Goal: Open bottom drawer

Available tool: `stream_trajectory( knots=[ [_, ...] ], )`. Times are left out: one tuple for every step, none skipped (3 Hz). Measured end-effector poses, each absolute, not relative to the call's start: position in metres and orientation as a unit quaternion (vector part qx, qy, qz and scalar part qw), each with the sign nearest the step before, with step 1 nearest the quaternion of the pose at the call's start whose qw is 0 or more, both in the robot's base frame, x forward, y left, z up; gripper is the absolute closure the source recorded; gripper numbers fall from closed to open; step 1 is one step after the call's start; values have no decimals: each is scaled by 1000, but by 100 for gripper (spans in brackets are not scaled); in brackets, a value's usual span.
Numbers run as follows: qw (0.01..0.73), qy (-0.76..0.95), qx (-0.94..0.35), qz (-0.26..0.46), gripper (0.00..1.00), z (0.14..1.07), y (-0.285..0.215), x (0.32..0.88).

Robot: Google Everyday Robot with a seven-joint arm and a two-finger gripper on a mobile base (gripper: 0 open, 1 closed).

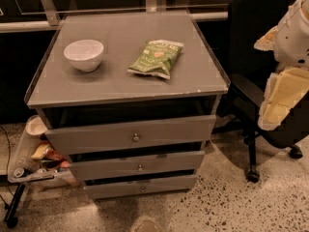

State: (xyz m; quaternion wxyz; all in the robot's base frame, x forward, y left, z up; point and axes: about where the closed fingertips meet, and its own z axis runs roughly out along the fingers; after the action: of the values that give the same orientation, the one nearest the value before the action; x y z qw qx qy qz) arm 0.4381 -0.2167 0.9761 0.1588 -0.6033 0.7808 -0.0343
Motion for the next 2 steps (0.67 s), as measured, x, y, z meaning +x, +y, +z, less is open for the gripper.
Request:
stream_trajectory(
  knots=[
    [159,781,-603,-34,0,976,-217,438],
    [157,782,-603,-24,0,954,-211,440]
  ],
)
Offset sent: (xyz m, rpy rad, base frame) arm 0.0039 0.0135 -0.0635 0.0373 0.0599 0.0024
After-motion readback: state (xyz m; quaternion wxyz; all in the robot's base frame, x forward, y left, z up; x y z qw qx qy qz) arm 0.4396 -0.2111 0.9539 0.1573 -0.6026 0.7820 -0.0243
